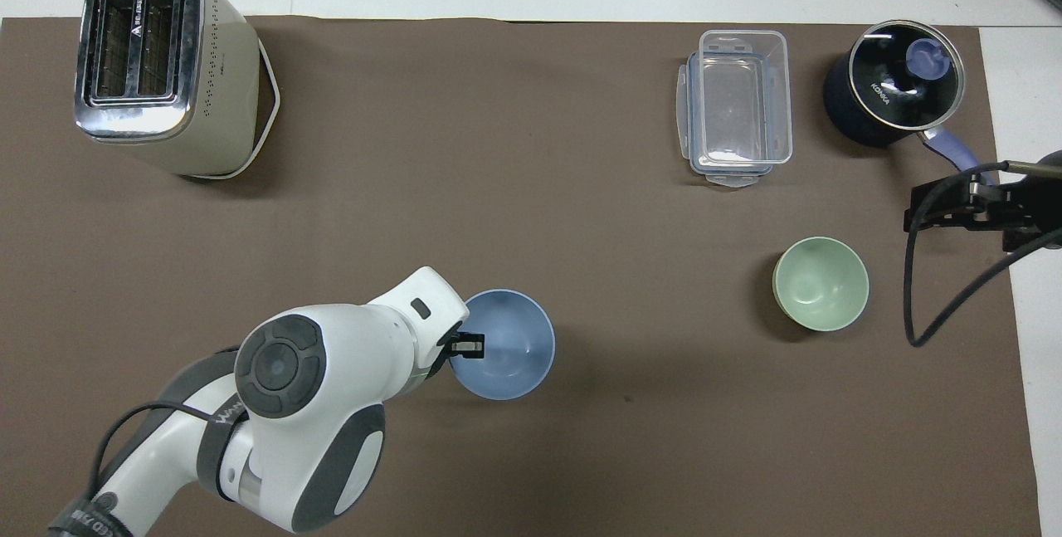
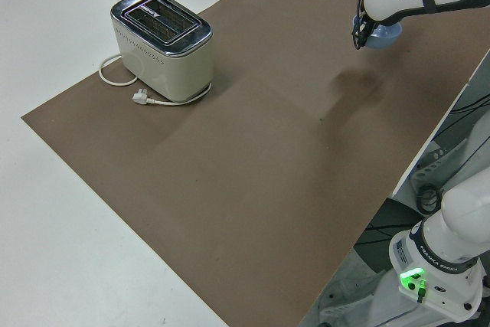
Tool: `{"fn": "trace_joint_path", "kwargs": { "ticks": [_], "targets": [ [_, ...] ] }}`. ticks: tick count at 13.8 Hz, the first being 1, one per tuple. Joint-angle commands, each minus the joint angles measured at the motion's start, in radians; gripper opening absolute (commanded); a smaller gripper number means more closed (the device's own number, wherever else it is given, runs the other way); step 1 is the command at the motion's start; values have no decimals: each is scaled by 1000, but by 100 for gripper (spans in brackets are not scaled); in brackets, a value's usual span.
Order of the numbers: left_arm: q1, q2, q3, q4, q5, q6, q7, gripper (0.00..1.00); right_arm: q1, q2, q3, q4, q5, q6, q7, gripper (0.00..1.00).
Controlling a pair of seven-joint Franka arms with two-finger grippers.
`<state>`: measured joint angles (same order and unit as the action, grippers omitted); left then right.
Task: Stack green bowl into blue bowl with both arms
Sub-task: 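Slide the blue bowl with the left gripper toward the table center, then release the blue bowl with the left gripper while the right gripper grasps the green bowl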
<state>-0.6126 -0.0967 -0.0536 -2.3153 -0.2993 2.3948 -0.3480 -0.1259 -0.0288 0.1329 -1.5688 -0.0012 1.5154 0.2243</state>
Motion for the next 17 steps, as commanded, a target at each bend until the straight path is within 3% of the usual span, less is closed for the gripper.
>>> {"fn": "trace_joint_path", "kwargs": {
  "ticks": [1, 7, 9, 10, 11, 14, 17],
  "targets": [
    [-74, 47, 15, -18, -50, 104, -2, 0, -11, -22, -2, -28, 18, 23, -36, 100],
    [-127, 158, 15, -27, -54, 204, -11, 0, -17, -22, -2, -30, 18, 31, -49, 100],
    [-185, 254, 15, -30, -58, 323, -23, 0, -18, -22, -2, -34, 18, 54, -53, 100],
    [-182, 276, 15, -27, -57, 355, -28, 68, -18, -22, -2, -36, 18, 55, -53, 100],
    [-180, 275, 18, -26, -58, 359, -35, 100, -20, -25, -2, -42, 17, 63, -53, 100],
    [-136, 220, 20, -10, -58, 302, -46, 100, -49, -25, -2, -114, 15, 138, -130, 100],
    [-61, 157, 26, 54, -55, 115, -36, 100, -75, -23, -2, -204, 12, 193, -193, 100]
  ]
}}
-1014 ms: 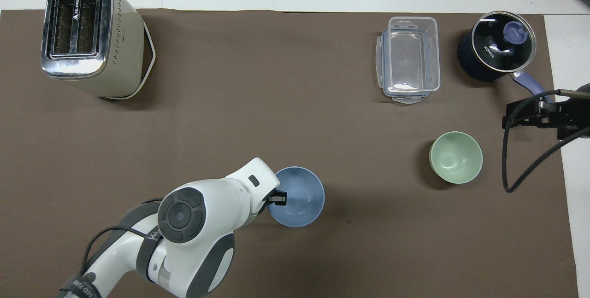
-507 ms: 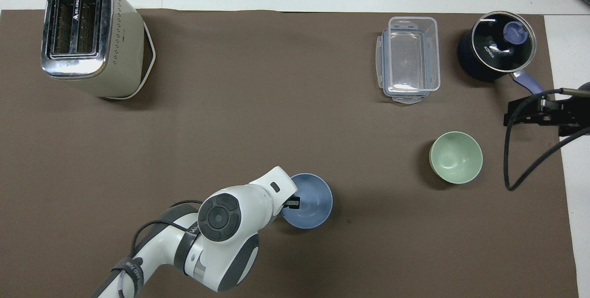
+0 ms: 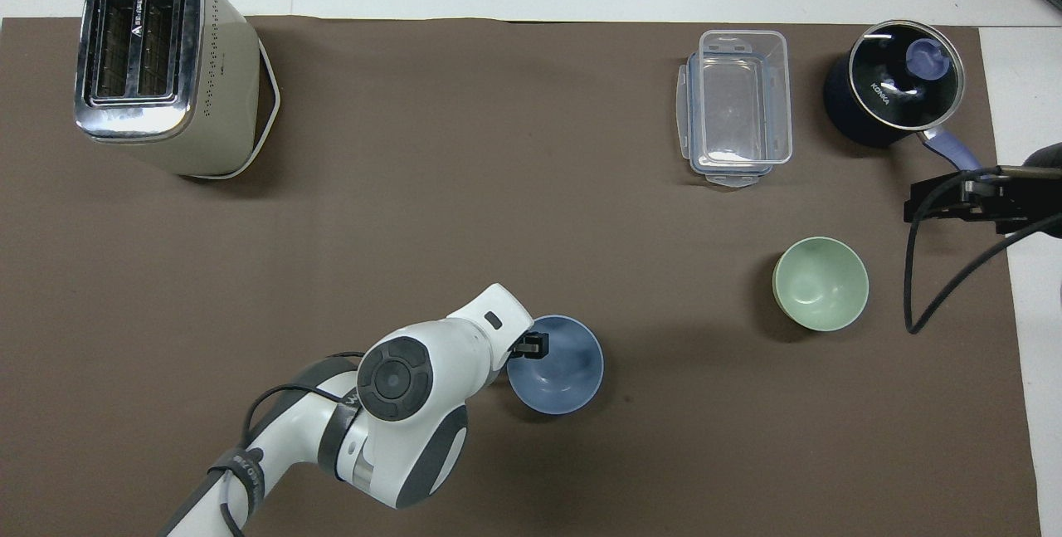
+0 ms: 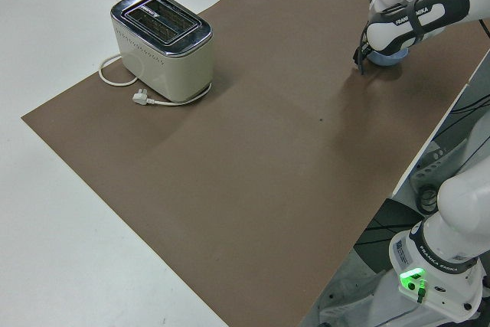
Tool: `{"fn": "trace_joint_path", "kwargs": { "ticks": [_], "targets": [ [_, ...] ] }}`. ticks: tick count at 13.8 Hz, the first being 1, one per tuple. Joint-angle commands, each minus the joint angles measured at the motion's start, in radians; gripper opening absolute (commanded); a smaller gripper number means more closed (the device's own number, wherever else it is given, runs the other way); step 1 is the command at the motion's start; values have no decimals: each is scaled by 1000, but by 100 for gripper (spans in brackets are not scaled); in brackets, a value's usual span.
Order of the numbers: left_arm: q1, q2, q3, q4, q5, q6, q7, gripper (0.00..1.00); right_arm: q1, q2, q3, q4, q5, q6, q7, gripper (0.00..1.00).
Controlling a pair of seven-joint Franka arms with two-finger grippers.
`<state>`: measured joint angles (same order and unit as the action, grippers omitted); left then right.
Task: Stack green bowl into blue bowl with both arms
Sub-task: 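Release the blue bowl with the left gripper while the right gripper grasps the green bowl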
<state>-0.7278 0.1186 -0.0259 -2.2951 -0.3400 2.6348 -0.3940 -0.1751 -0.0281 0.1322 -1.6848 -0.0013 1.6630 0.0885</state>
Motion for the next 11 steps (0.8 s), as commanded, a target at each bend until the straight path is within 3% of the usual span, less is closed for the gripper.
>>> {"fn": "trace_joint_path", "kwargs": {
  "ticks": [1, 5, 8, 11],
  "targets": [
    [76, -62, 0, 67, -4, -187, 12, 100, -41, -24, -2, -140, 12, 87, -87, 100],
    [211, -73, 0, 160, 10, -295, 18, 100, -99, -18, -2, -281, 14, 217, -214, 100],
    [324, -73, -2, 226, 136, -398, 47, 100, -95, 14, 0, -447, 14, 452, -217, 100],
    [438, -82, 0, 293, 153, -526, 163, 100, -121, 51, -2, -506, 14, 523, -278, 100]
  ]
}}
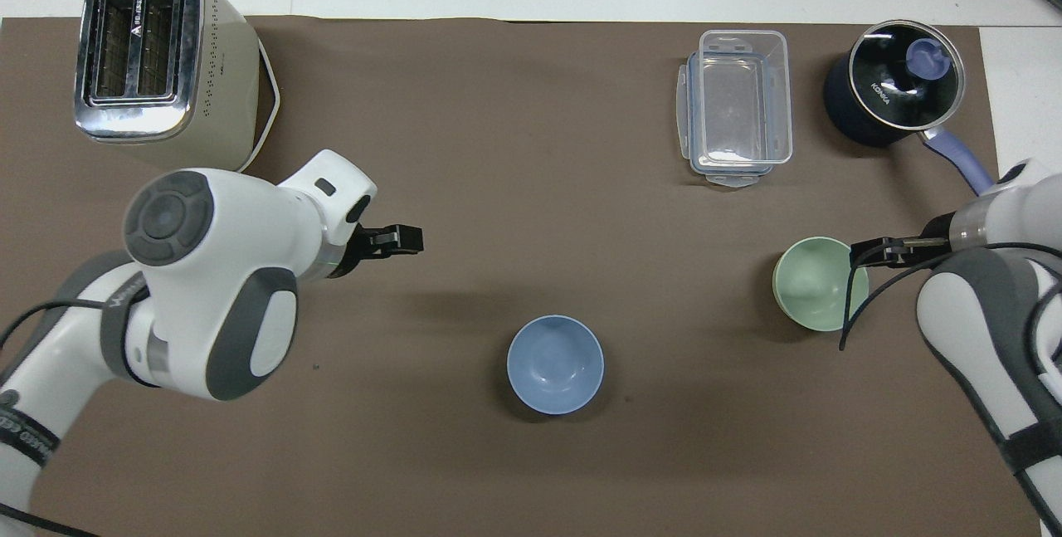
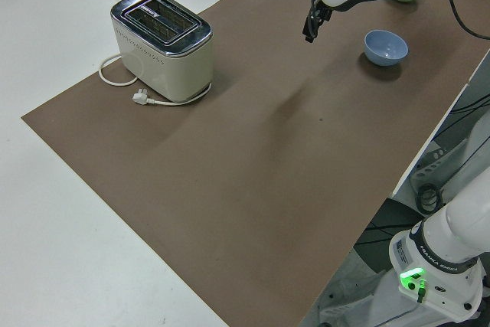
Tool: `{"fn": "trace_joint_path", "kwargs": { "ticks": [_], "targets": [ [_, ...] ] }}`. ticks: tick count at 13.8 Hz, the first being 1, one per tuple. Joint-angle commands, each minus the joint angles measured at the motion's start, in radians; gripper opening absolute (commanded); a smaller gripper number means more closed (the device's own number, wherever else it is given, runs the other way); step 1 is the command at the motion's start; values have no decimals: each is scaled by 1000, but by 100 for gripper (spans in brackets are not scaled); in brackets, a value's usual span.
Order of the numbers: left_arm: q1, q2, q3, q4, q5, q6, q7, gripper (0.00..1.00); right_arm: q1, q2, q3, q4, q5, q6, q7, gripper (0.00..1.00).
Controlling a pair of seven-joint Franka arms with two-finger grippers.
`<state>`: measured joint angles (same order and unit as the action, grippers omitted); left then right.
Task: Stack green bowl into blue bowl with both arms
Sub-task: 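Release the blue bowl with the left gripper while the right gripper grasps the green bowl, then carry the green bowl with the right gripper over the blue bowl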
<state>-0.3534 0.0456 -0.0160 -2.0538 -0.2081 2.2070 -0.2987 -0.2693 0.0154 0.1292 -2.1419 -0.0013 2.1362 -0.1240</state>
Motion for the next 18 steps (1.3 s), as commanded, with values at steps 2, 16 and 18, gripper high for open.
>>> {"fn": "trace_joint_path", "kwargs": {
  "ticks": [2, 16, 18],
  "targets": [
    [147, -7, -10, 118, 21, -208, 166, 100, -47, 32, 1, -82, 12, 137, -120, 100],
    [323, 13, 33, 489, 240, -709, 372, 100, -48, 81, 3, -99, 23, 148, -173, 94],
    [320, 7, 36, 508, 236, -728, 371, 100, -48, 80, 3, -98, 24, 146, -193, 68]
  ]
}}
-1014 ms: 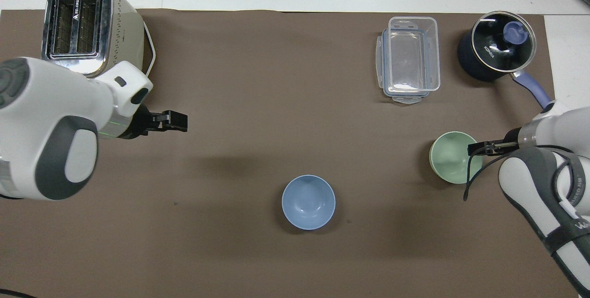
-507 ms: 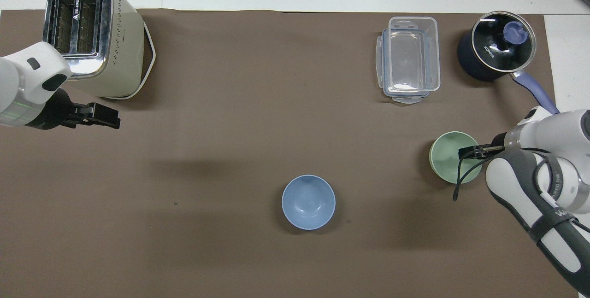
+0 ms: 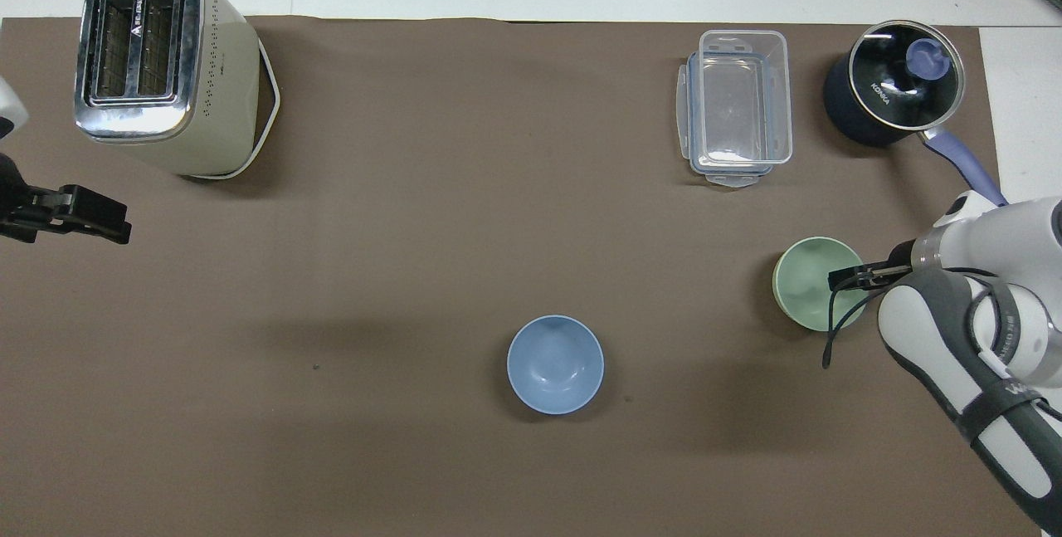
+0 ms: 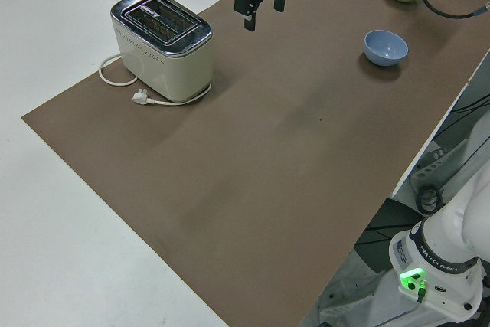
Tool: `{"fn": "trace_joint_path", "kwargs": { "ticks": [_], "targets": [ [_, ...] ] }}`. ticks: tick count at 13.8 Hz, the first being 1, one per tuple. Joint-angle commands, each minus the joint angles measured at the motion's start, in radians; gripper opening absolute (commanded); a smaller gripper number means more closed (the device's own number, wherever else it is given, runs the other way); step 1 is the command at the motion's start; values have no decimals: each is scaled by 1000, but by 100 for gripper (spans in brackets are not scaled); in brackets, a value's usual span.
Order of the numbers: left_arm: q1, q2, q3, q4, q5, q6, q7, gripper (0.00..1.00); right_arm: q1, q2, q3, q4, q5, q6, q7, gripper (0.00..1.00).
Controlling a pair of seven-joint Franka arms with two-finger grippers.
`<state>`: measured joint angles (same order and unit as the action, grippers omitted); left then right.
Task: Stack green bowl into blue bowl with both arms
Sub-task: 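Carry the green bowl with the right gripper over the blue bowl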
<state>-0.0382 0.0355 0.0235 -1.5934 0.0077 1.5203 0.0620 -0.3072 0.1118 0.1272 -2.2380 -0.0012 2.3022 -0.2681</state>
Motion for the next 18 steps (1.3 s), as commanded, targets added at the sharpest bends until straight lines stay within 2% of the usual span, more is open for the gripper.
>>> {"fn": "trace_joint_path", "kwargs": {
  "ticks": [1, 3, 7, 10, 14, 18],
  "targets": [
    [8, 9, -4, 30, 15, -35, 3, 100, -10, -17, 6, 0, 24, -20, -48, 56],
    [9, 3, -4, 24, 15, -41, 4, 100, -10, -17, 6, 12, 24, -32, -48, 31],
    [12, 3, -5, 24, 15, -37, 4, 100, -7, -23, 6, 35, 86, -81, -60, 0],
    [5, 4, -5, 24, 14, -32, 2, 100, 19, -67, 17, 66, 87, -151, -53, 0],
    [11, 4, -5, 26, 14, -32, 4, 100, 169, -115, 18, 139, 147, -289, 59, 0],
    [8, 4, -5, 24, 14, -32, 4, 100, 339, -133, 25, 150, 147, -287, 249, 0]
  ]
}}
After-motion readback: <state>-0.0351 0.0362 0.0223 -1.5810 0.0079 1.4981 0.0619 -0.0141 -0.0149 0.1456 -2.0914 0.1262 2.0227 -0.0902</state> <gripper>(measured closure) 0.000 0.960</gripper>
